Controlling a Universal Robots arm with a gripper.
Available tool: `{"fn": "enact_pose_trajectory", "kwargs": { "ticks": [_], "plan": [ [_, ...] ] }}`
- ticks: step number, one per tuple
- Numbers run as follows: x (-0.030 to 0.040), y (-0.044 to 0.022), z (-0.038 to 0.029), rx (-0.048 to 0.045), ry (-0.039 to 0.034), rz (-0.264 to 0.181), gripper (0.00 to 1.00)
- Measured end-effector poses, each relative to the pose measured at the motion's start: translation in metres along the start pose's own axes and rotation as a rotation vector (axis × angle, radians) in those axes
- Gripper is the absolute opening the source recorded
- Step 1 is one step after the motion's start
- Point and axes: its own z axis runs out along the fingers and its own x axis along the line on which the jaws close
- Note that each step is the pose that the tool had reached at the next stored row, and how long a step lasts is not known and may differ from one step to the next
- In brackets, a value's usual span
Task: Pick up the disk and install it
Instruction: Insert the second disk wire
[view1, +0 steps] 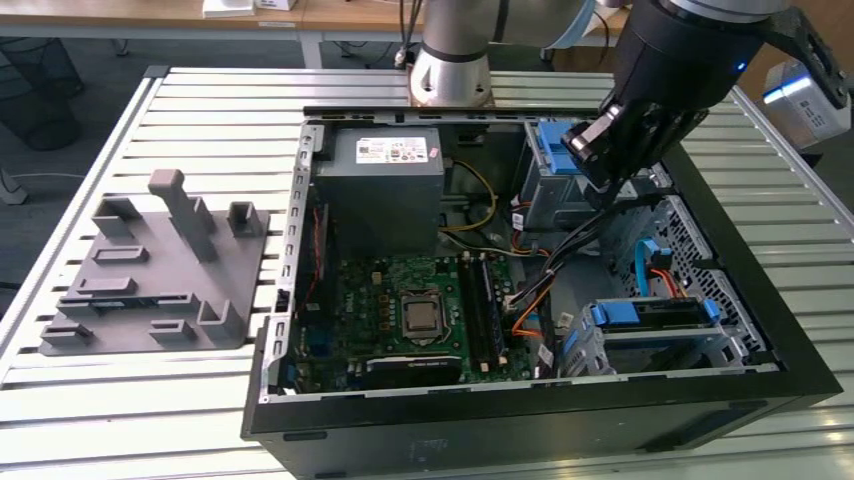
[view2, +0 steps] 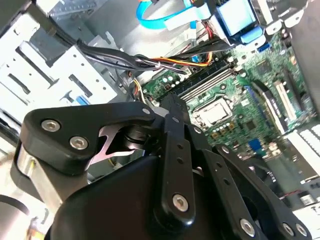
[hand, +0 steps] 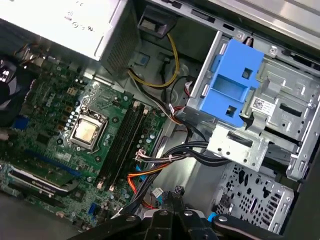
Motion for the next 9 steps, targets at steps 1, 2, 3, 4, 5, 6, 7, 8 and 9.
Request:
{"fn": "enact_pose_trajectory", "kwargs": {
  "ticks": [1,2,3,4,5,6,7,8,9],
  "plan": [
    [0.0000,0.0000,0.0003,-0.0004,0.0008,-0.019,0.11],
    [0.0000,0.0000,0.0006,-0.0006,0.0016,-0.037,0.11],
    [0.0000,0.0000,0.0009,-0.0009,0.0024,-0.055,0.11],
    [0.0000,-0.0001,0.0012,-0.0011,0.0032,-0.073,0.11],
    [0.0000,-0.0001,0.0015,-0.0015,0.0039,-0.091,0.11],
    [0.0000,-0.0001,0.0018,-0.0017,0.0047,-0.109,0.11],
    [0.0000,-0.0001,0.0020,-0.0019,0.0055,-0.127,0.11],
    [0.0000,-0.0001,0.0023,-0.0022,0.0063,-0.145,0.11],
    [0.0000,-0.0001,0.0026,-0.0025,0.0071,-0.163,0.11]
  ]
}}
